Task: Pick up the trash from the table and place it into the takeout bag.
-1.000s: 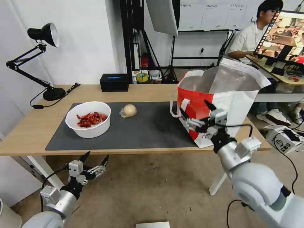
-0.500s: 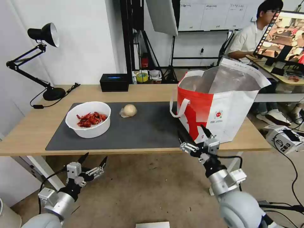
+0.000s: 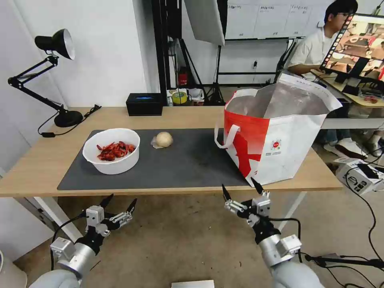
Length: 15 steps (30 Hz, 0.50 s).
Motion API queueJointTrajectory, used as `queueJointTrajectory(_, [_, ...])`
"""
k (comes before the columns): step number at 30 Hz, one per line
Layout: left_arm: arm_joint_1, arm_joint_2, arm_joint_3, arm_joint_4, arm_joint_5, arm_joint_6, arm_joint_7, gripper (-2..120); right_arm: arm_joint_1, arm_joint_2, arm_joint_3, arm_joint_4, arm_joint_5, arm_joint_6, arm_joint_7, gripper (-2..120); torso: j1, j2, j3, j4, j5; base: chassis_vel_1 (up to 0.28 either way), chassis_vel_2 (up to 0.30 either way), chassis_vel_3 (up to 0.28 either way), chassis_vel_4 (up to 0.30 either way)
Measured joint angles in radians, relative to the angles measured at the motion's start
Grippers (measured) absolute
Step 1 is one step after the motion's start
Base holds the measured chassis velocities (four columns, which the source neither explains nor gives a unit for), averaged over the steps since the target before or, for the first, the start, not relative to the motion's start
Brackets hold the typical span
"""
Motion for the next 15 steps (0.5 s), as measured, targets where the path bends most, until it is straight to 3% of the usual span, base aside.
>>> queueJointTrajectory(15, [0.001,-0.002,-0.001,0.0,0.002,-0.002,0.001,100,-0.017,0.035,-0.024,-0.03,-0.014,0.002,0.025,100,0.0,0.0,0.0,0.0,0.0,0.0,0.0,0.0,0.0])
